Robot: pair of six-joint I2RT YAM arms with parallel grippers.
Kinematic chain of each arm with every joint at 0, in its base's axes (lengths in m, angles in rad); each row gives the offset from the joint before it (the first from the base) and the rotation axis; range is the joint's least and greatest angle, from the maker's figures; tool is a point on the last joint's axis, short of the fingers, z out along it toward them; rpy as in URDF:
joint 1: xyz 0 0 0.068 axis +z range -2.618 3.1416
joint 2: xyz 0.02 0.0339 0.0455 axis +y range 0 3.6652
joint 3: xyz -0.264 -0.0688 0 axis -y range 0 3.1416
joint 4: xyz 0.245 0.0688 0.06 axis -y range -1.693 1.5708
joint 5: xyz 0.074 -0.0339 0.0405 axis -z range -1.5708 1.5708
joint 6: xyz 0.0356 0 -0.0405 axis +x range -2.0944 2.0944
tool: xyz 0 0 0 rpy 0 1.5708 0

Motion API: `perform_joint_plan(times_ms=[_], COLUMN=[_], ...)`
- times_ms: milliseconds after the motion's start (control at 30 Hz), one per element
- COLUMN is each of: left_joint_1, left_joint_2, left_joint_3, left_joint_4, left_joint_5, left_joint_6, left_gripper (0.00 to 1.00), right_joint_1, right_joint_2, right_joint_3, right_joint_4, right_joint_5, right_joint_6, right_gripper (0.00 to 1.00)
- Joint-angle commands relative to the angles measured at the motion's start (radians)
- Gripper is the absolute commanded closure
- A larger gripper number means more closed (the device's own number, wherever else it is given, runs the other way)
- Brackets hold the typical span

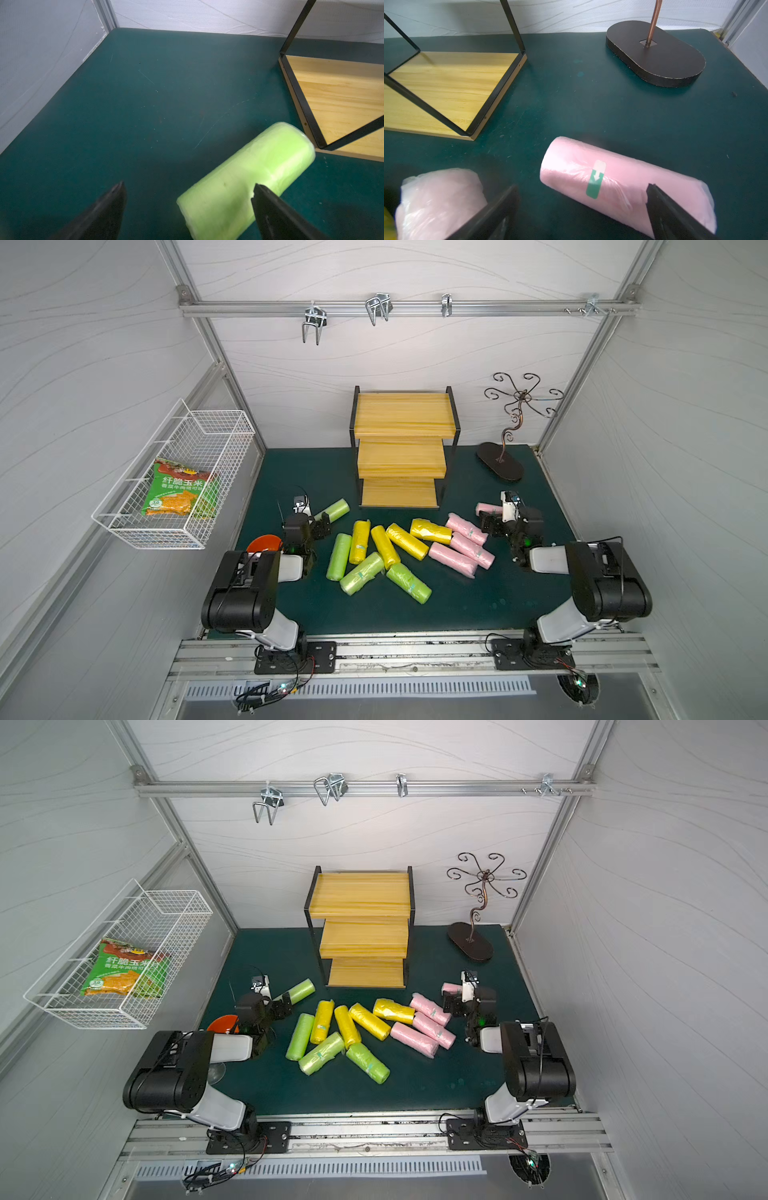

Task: Sort the rolls of trash bags by color and place them on the shelf
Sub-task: Pick up the roll of trash bags from the center of the board.

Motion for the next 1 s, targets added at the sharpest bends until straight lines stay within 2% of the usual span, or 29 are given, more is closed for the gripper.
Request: perform_joint_plan(times_ms=[0, 200, 300, 533, 600, 667, 700, 767, 833, 900, 933, 967], left_joint_1=[-0.006, -0.005, -0.005, -0.005, -0.008, -0.031, -0.052, -0.104, -0.16, -0.183, -0.185, -0.185], left_joint_2=[0.01, 0.01, 0.008, 0.008, 0.004, -0.034, -0.068, -0.178, -0.28, -0.382, -0.431, -0.476], left_joint_3=[0.034, 0.034, 0.032, 0.031, 0.026, 0.025, 0.019, 0.027, 0.026, 0.035, 0.057, 0.092], left_joint_4=[0.052, 0.052, 0.051, 0.052, 0.061, 0.041, 0.028, -0.097, -0.15, -0.211, -0.27, -0.339], left_joint_5=[-0.015, -0.013, -0.015, -0.015, -0.013, -0.037, -0.09, -0.168, -0.243, -0.322, -0.365, -0.391], left_joint_6=[-0.006, -0.005, -0.004, -0.005, -0.001, 0.023, 0.034, 0.082, 0.142, 0.109, 0.054, 0.009], left_gripper=[0.01, 0.01, 0.01, 0.01, 0.01, 0.01, 0.01, 0.01, 0.01, 0.01, 0.01, 0.01], right_joint_1=[0.009, 0.001, -0.043, -0.043, -0.026, 0.044, 0.08, 0.182, 0.237, 0.223, 0.185, 0.137], right_joint_2=[0.007, 0.008, 0.011, 0.01, 0.005, -0.058, -0.085, -0.165, -0.235, -0.303, -0.319, -0.316], right_joint_3=[0.01, 0.013, 0.001, 0.006, 0.005, 0.029, 0.038, 0.064, 0.091, 0.161, 0.227, 0.314], right_joint_4=[0.022, 0.02, 0.051, 0.041, 0.042, -0.061, -0.095, -0.183, -0.261, -0.437, -0.59, -0.759], right_joint_5=[0.011, -0.001, -0.097, -0.096, -0.051, 0.123, 0.18, 0.328, 0.406, 0.358, 0.32, 0.234], right_joint_6=[-0.016, -0.011, 0.017, 0.018, 0.015, -0.019, -0.044, -0.121, -0.121, 0.036, 0.184, 0.277], right_gripper=[0.01, 0.01, 0.01, 0.01, 0.01, 0.01, 0.01, 0.01, 0.01, 0.01, 0.01, 0.01])
